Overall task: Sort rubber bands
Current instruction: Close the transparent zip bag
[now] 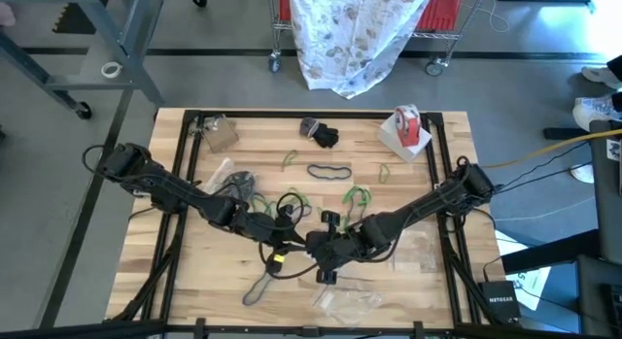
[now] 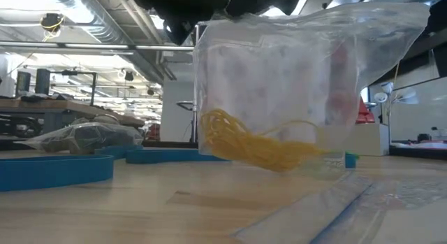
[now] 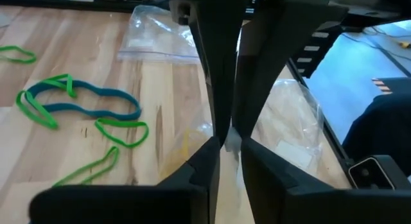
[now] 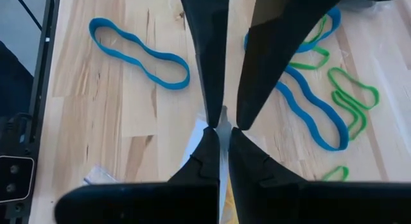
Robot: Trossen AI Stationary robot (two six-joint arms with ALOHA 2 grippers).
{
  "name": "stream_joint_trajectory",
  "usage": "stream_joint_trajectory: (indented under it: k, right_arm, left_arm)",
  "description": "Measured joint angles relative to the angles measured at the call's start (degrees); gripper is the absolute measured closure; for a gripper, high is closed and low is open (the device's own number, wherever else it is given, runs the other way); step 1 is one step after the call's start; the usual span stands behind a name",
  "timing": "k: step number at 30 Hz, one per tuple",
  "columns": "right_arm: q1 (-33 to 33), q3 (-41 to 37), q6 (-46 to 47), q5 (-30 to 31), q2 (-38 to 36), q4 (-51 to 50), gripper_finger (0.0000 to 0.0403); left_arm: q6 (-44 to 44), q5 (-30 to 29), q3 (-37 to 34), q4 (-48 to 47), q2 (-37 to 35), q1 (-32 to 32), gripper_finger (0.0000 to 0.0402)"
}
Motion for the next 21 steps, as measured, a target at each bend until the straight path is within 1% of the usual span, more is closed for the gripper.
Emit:
stream_joint_trajectory:
  k: [2,4,6,10,15,17,19,21]
  right_arm:
    - [0.00,0.00,0.00,0.00,0.00,0.03,0.0393]
    - [0.00,0.00,0.00,-0.02,0.00,-0.11,0.0393]
    - [0.00,0.00,0.00,-0.02,0.00,-0.21,0.0393]
    - [0.00,0.00,-0.30,-0.06,-0.02,-0.17,0.0393]
    - [0.50,0.09,-4.24,-1.43,-0.09,-0.15,0.0393]
    - [0.61,0.18,-4.97,-1.68,-0.11,-0.23,0.0393]
    - [1.25,0.26,-5.20,-1.95,-0.20,-1.24,0.0393]
    - [1.88,0.07,-6.03,-2.35,-0.24,-4.97,0.0393]
  left_arm:
    - [0.82,0.03,0.00,-0.27,0.00,-0.01,0.0359]
    - [0.90,0.05,0.00,-1.01,0.17,-0.04,0.0384]
    - [1.21,0.11,0.00,-1.21,0.22,-0.04,0.0396]
    - [3.21,0.46,0.00,-1.04,0.22,0.00,0.0400]
    - [5.61,4.91,0.00,0.71,0.24,0.20,0.0401]
    - [6.23,5.62,-0.04,1.24,0.10,0.20,0.0401]
    - [7.03,5.77,-0.04,1.30,-0.21,0.40,0.0401]
    - [7.12,6.28,-0.04,1.53,-0.51,0.52,0.0402]
